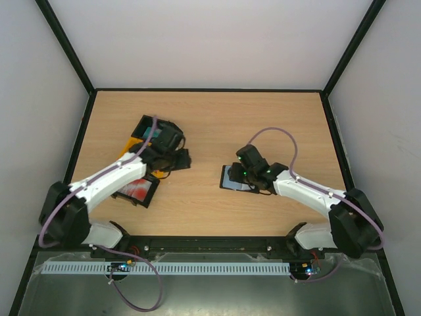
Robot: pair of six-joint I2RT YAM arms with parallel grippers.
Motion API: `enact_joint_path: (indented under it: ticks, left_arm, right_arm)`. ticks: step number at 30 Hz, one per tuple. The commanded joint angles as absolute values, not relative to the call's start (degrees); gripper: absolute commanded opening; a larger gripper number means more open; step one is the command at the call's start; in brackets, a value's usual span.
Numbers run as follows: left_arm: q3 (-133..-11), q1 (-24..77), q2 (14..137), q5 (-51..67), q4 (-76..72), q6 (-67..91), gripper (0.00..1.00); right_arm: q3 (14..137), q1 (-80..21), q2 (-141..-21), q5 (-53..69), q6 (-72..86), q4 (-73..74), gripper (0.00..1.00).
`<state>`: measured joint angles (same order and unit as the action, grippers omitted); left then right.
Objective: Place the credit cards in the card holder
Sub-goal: Pick up the credit card from the storage box.
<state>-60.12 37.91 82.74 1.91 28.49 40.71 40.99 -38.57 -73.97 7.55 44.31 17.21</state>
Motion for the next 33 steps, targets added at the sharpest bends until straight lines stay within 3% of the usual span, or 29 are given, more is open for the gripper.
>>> enact_joint_path:
  ticks: [1,3,7,16,18,26,33]
  left_arm:
    - [-52.52,34.16,73.64,-3.2,40.91,40.6,0.64]
    - [-49.04,31.55,69.62,-2.78,41.62,41.57,0.68]
    - [-43.67,24.86,65.51,-2.4,41.62,43.32,0.7]
    - [-39.88,17.75,66.66,-5.24,37.56,44.54,0.51]
    - [-39.86,17.24,67.88,-6.04,35.41,44.23,0.51]
    - [-41.55,16.17,74.64,3.82,27.0,37.14,0.54]
    - [-42.23,16.18,75.07,-3.97,32.22,39.29,0.66]
  right_arm:
    - [43.92,-43.75,-76.69,9.58,46.34,10.68,0.52]
    - [44.03,-46.51,-78.1,11.51,47.92,5.9,0.57]
    - [47.05,-51.22,-84.15,12.98,49.22,2.34,0.58]
    - [53.82,-55.7,-93.56,13.28,48.74,2.72,0.58]
    - [54.62,-55.72,-94.64,13.31,48.48,2.46,0.58]
    - [56.68,-55.67,-98.76,13.67,49.14,0.43,0.57]
    - [57.29,-55.69,-100.9,17.06,50.82,-3.71,0.56]
